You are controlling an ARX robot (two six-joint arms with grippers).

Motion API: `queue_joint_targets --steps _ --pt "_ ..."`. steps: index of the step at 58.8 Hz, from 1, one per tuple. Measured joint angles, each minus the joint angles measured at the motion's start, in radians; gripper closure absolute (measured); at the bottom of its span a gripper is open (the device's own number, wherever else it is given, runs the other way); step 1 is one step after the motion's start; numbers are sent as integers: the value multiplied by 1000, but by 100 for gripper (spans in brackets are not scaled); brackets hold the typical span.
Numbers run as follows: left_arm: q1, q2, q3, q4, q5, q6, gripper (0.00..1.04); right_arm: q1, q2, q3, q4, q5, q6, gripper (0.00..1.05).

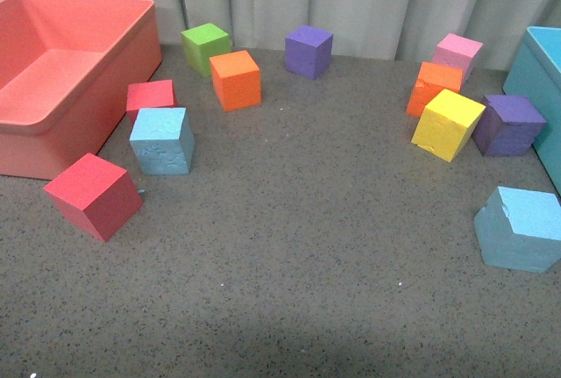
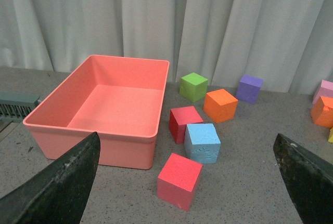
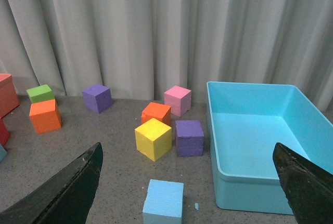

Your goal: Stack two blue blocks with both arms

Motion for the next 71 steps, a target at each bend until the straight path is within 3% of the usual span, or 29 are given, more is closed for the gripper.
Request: queue_joint_targets --steps 27,29,33,35,45,50,56,71 --pt "0 0 0 0 0 0 7 0 0 0 0 0 0 9" --pt "0 0 0 0 0 0 7 14 8 3 -12 50 -25 9" --pt "0 0 0 0 -1 0 7 85 103 44 -82 279 -134 9" --pt "0 0 0 0 -1 0 7 93 166 59 -72 296 -161 9" --pt "0 0 0 0 0 0 7 111 497 145 80 236 -142 9" --pt "0 0 0 0 -1 0 7 111 816 251 156 212 -115 9" --pt "0 0 0 0 -1 0 7 106 1142 374 112 156 -33 9" --pt "0 0 0 0 0 0 7 111 1521 594 0 134 118 9"
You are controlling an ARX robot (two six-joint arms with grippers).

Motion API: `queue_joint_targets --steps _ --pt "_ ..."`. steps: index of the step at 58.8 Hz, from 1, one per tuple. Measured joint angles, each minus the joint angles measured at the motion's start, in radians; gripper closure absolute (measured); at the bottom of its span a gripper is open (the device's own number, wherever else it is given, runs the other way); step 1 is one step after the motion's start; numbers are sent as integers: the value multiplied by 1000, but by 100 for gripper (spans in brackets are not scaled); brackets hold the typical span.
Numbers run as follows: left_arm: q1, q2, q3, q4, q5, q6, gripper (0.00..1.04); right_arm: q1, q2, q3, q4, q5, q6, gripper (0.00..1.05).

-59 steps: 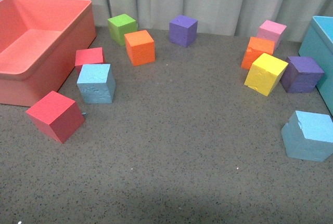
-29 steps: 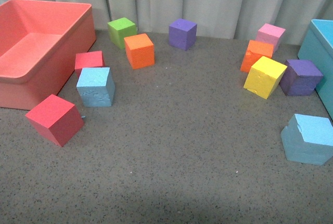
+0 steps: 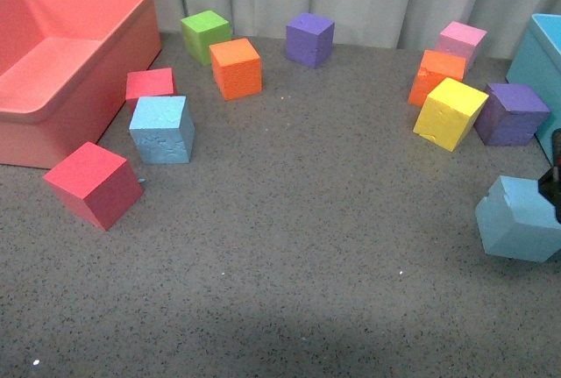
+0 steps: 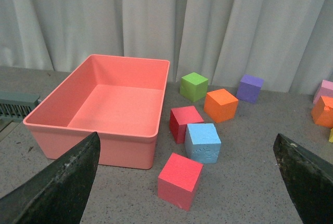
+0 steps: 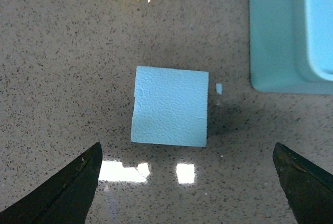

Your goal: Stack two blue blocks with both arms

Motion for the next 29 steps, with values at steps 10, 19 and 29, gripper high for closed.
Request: queue_joint_targets --steps 10,19,29 --pt "0 0 0 0 0 0 7 4 193 135 -39 -23 72 9" --pt "0 0 0 0 0 0 7 -8 285 191 -72 -22 86 9" --pt "0 0 0 0 0 0 7 -25 396 242 -83 2 77 9"
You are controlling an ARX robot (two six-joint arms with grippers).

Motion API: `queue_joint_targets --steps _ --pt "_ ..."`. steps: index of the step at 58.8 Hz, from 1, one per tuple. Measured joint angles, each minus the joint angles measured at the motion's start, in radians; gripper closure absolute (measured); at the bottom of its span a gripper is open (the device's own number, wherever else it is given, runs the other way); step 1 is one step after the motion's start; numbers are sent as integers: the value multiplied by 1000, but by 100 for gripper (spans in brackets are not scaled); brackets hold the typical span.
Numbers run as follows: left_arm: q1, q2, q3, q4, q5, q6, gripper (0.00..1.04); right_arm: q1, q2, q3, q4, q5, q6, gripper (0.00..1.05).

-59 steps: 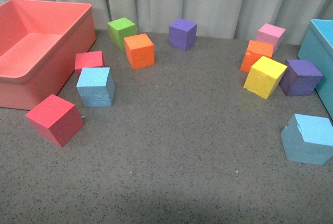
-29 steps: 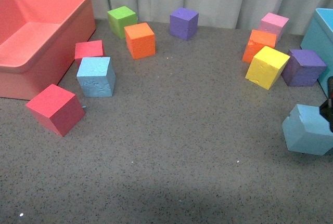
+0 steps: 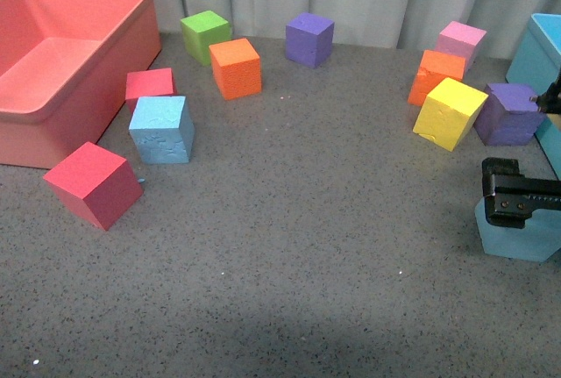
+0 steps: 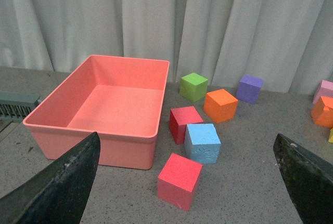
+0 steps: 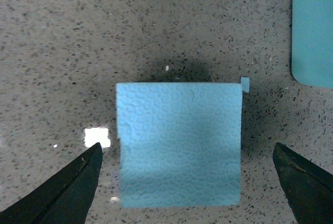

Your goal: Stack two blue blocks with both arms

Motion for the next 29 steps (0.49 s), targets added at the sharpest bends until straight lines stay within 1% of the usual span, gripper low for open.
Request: queue_joint_targets --steps 5,8,11,16,20,25,29 --pt "0 0 0 0 0 0 7 -6 47 10 9 -1 0 9" --pt "0 0 0 0 0 0 7 -8 71 16 10 -9 2 14" --pt "0 0 0 0 0 0 7 -9 93 22 16 -15 2 22" --pt "0 0 0 0 0 0 7 -8 109 32 19 -12 4 33" --pt "0 0 0 0 0 0 7 0 115 38 19 -13 13 44" --pt "0 0 0 0 0 0 7 9 115 39 19 -9 21 52" --pt "0 0 0 0 0 0 7 16 114 42 14 -7 31 55"
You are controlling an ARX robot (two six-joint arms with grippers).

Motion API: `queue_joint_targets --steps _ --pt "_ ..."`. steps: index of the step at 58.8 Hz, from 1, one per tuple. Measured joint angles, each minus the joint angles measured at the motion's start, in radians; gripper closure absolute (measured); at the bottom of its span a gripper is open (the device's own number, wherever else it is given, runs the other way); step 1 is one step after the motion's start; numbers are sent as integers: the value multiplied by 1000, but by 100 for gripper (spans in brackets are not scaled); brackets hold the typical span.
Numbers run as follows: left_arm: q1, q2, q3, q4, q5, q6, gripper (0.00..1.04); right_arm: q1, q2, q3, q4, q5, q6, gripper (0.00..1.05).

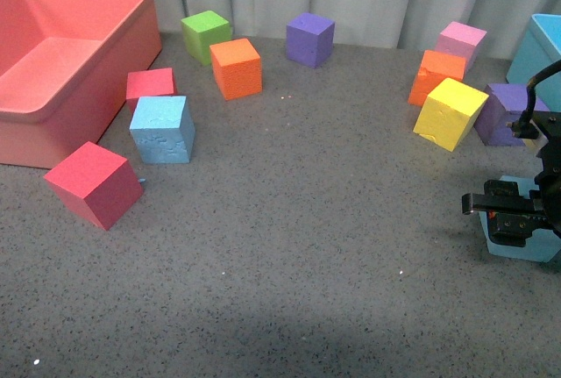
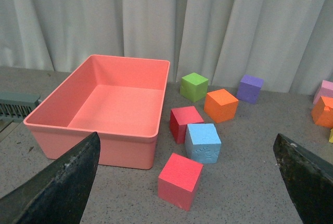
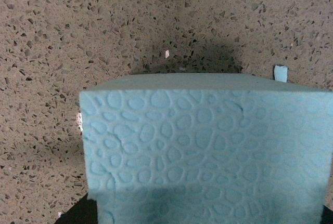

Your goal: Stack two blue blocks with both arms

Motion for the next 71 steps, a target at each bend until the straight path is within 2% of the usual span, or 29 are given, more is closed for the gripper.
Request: queue_joint_targets --steps 13,27,45,71 --pt "0 0 0 0 0 0 7 48 -62 14 -28 -39 29 58" --pt "0 0 0 0 0 0 7 185 -3 206 -84 -76 95 59" --pt "0 0 0 0 0 0 7 296 167 441 -208 -55 166 59" --pt "0 0 0 0 0 0 7 361 297 623 -335 -40 169 60"
